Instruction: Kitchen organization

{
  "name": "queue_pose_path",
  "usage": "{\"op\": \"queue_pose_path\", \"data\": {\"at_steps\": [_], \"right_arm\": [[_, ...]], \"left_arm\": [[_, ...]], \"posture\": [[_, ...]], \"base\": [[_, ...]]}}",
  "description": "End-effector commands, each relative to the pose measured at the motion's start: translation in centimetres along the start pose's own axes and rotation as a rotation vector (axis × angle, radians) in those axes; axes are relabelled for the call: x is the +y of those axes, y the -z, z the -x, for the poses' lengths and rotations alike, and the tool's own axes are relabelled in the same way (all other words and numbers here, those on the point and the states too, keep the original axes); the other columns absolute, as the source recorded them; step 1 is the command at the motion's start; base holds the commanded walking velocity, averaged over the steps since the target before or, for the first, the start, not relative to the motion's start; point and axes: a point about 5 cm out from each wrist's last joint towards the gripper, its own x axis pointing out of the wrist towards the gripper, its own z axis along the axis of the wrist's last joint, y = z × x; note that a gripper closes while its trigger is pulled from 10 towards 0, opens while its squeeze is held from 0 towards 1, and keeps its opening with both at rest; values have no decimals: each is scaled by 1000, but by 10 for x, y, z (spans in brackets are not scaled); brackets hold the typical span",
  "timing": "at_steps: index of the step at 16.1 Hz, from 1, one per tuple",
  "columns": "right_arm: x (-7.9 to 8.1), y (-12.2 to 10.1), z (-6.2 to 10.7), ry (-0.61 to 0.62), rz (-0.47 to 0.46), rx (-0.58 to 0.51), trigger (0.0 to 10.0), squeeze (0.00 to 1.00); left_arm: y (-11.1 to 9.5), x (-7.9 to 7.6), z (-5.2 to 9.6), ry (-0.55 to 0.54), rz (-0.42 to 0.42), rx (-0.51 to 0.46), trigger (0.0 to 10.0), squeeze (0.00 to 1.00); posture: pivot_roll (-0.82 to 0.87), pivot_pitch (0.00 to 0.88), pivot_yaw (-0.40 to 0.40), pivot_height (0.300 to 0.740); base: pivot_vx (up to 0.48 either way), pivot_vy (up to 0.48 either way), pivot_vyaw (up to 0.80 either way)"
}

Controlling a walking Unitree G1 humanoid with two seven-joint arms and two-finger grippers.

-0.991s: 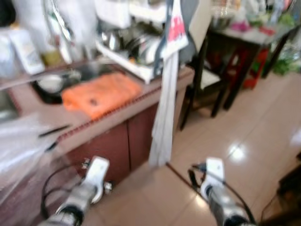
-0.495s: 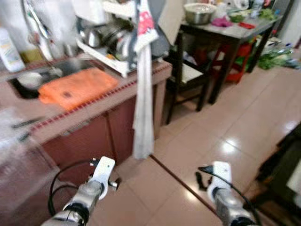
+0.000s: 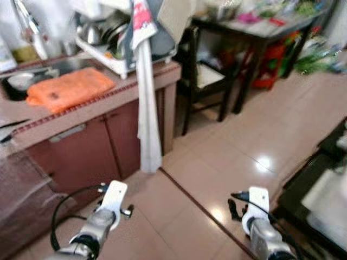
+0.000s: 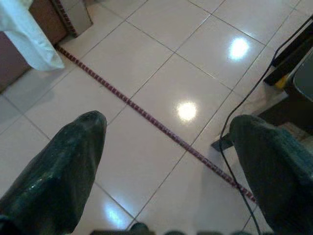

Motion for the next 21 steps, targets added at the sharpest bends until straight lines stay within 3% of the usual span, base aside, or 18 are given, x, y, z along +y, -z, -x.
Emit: {"op": "queue_pose_path", "data": {"at_steps": [1,4,7,11,17,21], "right_arm": [[9,-3,-1,-22,-2,-11,10000,0],[10,-5,-2,-27,5,-16,10000,0],[12,-6,-2,-44,28,-14,10000,0],[15,-8,-3,-54,42,-15,10000,0],[13,-4,-2,-47,22,-3,10000,0],[15,-4,-2,-54,30,-2,10000,0]], "left_arm": [[-3,10,1,-41,2,-7,10000,0],[-1,12,1,-56,-19,1,10000,0],[10,21,3,-120,-76,49,10000,0],[18,24,5,-127,-88,68,10000,0],[16,19,4,-89,-79,50,10000,0],[18,18,5,-85,-77,57,10000,0]], "posture": [[40,23,-11,740],[40,20,-9,740],[54,7,-12,740],[58,4,-16,740],[49,10,-16,740],[49,12,-18,740]], "base": [[0,0,0],[0,0,0],[0,0,675],[0,0,800],[0,0,0],[259,0,0]]}}
